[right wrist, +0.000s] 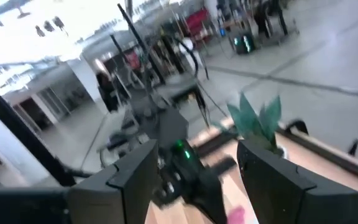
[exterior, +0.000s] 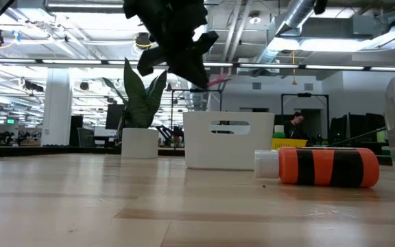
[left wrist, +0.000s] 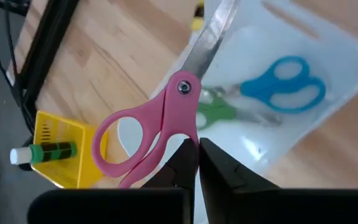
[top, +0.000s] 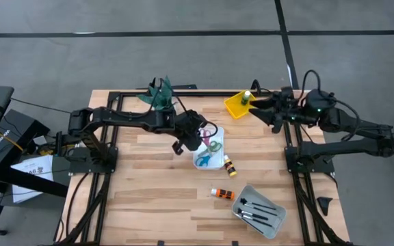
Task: Pick & Place Paint Supplies
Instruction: Put the pink scissors into the white bin
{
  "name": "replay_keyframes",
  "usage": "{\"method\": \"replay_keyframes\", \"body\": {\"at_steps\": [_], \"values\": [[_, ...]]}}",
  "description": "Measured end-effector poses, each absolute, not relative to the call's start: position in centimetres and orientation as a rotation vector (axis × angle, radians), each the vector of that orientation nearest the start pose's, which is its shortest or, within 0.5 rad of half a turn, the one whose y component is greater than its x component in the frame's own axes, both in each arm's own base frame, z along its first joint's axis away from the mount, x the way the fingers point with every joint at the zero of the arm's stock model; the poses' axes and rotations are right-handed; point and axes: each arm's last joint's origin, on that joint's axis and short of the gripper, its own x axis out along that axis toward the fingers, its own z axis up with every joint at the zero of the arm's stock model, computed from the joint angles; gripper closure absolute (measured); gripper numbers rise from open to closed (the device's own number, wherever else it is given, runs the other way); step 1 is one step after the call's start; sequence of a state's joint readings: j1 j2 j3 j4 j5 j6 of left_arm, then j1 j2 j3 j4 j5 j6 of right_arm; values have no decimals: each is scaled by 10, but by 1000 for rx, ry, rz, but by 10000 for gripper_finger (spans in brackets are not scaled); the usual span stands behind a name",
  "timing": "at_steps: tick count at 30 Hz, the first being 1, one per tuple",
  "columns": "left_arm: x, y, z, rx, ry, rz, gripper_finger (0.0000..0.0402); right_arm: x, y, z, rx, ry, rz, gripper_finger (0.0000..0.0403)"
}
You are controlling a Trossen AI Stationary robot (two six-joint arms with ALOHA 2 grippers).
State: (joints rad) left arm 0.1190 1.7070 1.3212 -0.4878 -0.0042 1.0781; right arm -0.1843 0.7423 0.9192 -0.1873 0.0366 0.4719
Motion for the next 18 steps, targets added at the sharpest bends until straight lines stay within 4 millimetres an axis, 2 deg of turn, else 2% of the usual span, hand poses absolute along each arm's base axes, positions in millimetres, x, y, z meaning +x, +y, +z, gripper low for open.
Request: {"method": "replay_keyframes", "body": {"at_steps": [3,7,13,18], "values": [[368,47,252,1014,833,-381,398,154,-30,384,469,-67,-234,186],[371,51,238,1031,874,-427,398,162,-32,383,470,-68,-234,186],[378,47,221,1075,878,-507,397,181,-34,377,491,-49,-230,186],[381,46,217,1075,879,-517,397,191,-34,373,498,-31,-225,186]]}}
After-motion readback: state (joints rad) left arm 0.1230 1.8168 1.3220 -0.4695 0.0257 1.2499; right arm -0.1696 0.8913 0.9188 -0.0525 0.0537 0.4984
